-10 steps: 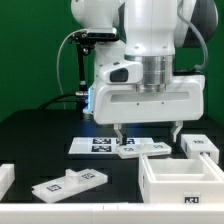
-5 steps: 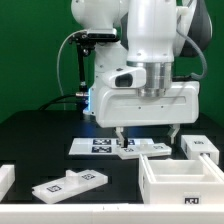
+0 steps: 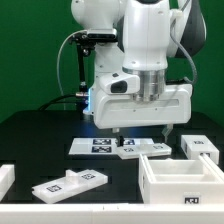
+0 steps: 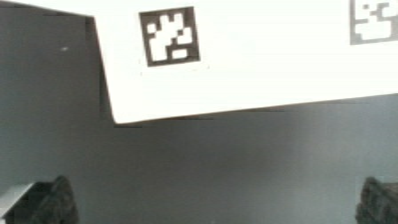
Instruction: Assemble cabinet
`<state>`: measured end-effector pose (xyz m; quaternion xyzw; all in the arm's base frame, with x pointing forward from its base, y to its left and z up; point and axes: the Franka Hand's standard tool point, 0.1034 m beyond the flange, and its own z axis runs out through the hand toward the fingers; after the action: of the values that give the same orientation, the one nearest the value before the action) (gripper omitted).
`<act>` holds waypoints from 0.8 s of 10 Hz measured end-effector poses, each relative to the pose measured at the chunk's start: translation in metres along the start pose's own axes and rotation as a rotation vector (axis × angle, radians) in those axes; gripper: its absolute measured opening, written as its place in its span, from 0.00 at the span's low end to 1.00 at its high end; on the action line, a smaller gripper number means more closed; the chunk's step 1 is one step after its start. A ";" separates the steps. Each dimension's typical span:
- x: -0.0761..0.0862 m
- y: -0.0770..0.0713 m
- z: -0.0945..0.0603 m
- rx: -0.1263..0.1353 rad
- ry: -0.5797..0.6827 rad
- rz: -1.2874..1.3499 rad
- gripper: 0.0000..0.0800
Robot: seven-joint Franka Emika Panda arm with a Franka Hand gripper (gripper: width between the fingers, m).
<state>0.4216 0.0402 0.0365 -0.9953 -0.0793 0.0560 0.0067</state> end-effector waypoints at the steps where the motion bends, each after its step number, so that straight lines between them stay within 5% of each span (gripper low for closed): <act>1: -0.001 0.000 0.001 0.000 -0.002 -0.022 1.00; 4: -0.035 0.005 0.016 -0.011 0.023 0.052 1.00; 8: -0.036 -0.001 0.019 -0.022 0.040 0.049 1.00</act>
Offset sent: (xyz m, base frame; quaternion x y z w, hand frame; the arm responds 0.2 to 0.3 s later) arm -0.0517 0.0011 -0.0160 0.0611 0.0366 0.0416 0.9966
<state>0.3837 0.0355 0.0219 -0.9978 -0.0554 0.0352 -0.0041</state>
